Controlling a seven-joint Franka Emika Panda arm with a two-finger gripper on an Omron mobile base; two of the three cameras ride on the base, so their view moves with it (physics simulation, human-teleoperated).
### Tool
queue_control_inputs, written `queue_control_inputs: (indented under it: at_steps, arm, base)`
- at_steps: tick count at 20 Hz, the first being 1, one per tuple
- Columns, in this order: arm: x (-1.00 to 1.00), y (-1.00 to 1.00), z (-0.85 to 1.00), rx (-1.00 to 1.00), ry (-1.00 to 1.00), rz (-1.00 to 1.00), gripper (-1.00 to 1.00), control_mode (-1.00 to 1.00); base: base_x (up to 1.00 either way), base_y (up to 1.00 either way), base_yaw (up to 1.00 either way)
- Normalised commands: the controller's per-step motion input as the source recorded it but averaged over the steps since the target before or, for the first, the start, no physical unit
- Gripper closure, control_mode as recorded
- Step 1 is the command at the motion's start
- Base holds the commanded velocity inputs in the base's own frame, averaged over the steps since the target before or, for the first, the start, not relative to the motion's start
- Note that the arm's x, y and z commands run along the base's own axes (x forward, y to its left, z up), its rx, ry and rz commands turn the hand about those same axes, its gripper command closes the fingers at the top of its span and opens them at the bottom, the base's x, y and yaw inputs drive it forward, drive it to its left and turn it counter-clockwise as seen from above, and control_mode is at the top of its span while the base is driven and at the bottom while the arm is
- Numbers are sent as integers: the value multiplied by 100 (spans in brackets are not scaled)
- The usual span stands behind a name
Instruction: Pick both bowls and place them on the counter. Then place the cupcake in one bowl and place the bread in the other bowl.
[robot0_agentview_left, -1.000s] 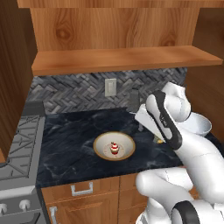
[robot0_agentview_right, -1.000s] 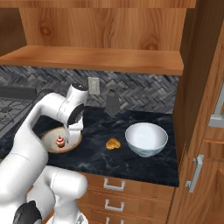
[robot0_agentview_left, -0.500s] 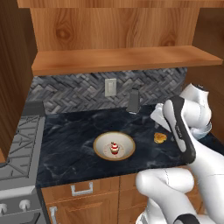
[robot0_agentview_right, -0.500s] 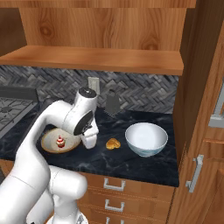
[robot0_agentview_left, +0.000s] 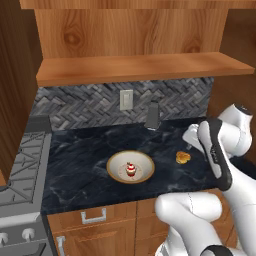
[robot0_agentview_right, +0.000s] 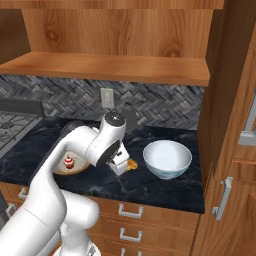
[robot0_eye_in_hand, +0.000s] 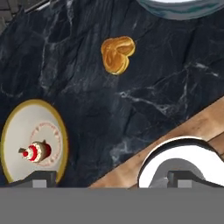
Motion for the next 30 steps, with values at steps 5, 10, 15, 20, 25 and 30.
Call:
queue_control_inputs:
  at_steps: [5,10,15,20,25,30]
  arm:
    - [37,-20,-17,-11,1,5,-100,-100]
    - [52,0,-10,-19,15,0,-100,-100]
    - [42,0,-23,-8,16,0,-100,-100]
    - [51,-6,-33,0,8,1,-100,-100]
    - [58,-16,-31,0,12,0,-100,-100]
    - [41,-16,-22,0,14,0,-100,-100]
  base:
    - [0,0,0]
    - [0,0,0]
    - [0,0,0]
    - [0,0,0]
    - [0,0,0]
    - [0,0,0]
